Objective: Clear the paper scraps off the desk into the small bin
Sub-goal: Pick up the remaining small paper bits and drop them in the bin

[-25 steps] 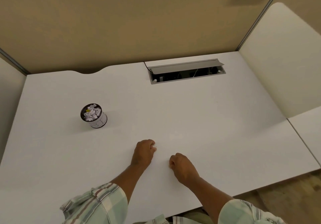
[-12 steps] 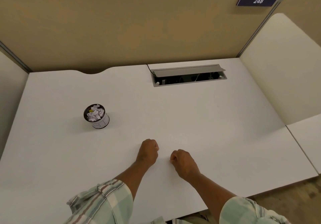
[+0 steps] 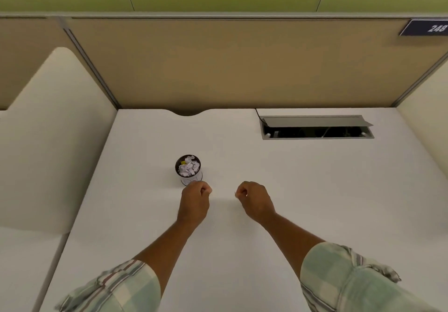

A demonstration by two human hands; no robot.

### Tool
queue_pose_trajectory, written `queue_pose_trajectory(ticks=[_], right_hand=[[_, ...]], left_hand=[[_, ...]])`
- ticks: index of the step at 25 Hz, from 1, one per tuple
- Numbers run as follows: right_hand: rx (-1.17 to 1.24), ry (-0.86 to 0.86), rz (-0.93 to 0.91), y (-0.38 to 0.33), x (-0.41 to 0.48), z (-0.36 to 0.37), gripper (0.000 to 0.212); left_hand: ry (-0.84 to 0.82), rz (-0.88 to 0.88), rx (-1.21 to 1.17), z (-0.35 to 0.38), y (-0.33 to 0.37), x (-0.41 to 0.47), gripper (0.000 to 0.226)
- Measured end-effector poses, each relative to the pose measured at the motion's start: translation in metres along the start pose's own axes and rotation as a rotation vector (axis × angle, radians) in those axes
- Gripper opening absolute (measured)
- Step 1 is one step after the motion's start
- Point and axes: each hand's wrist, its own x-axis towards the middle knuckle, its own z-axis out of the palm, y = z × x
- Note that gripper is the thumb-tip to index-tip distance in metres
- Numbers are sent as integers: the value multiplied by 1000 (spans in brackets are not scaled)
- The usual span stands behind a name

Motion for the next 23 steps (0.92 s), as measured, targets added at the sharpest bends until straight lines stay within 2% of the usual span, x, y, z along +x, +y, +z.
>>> queue_pose_trajectory(ticks=[4,9,13,18,20,23], right_hand=[[17,10,-132,-76,37,13,15],[-33,-27,-187,-133,71,36,17],[-115,-58,-163,-144,85,46,28],[-167,-5,-148,-141,85,41,17],[-165,-4,-161,-141,84,37,20],[-205,-36,-226,-138,83,34,29]], left_hand=[[171,-9,10,-42,-9,29,13],[177,-74,42,-70,-29,61,9],[132,-91,121,-72,-34,74,19],[155,-135,92,-79,-31,76,2],[154,-148,133,-82,-25,76,7],[114,-47,314,-84,-17,79,16]])
